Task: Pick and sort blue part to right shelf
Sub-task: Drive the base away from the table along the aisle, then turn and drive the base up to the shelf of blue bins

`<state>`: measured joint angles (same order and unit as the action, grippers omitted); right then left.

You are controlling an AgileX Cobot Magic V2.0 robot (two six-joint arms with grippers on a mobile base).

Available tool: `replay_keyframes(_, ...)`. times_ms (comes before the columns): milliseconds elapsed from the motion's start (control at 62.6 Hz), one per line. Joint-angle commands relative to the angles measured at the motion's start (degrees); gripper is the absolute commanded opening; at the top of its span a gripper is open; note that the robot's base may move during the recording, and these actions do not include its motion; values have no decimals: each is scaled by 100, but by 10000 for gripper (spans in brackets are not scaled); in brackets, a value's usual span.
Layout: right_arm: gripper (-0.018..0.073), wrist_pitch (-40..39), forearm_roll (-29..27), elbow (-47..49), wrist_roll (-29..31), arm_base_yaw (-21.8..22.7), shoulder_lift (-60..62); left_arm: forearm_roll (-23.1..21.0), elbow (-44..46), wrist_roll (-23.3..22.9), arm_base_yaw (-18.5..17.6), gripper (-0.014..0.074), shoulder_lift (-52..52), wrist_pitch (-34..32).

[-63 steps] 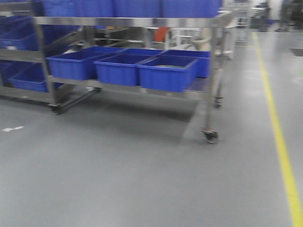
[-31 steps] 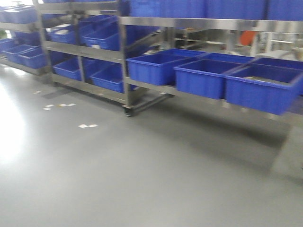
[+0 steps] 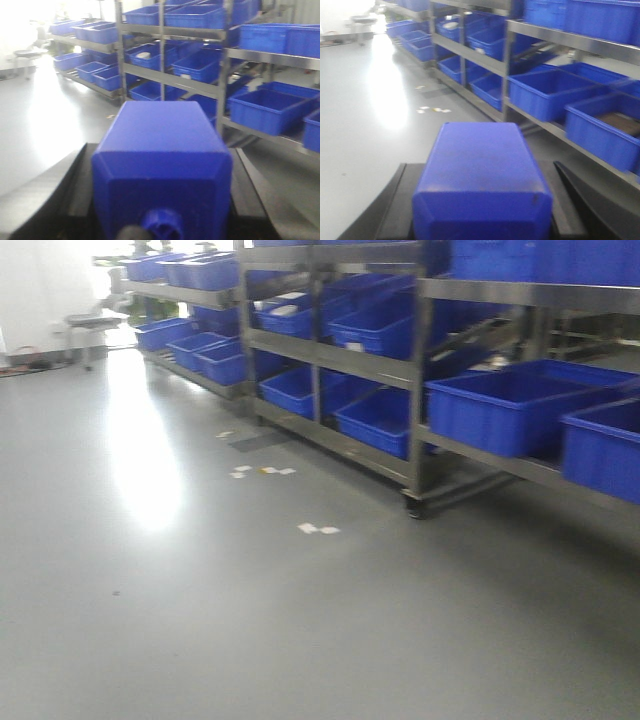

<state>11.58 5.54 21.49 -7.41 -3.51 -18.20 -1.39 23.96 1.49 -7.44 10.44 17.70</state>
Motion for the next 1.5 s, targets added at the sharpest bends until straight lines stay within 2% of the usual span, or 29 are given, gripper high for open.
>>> replay_keyframes(0, 373, -546, 76, 182, 23, 36, -51, -9, 161, -31, -7, 365, 72, -535)
replay_keyframes(1485, 373, -546, 76, 182, 23, 36, -51, -9, 161, -31, -7, 365, 72, -535)
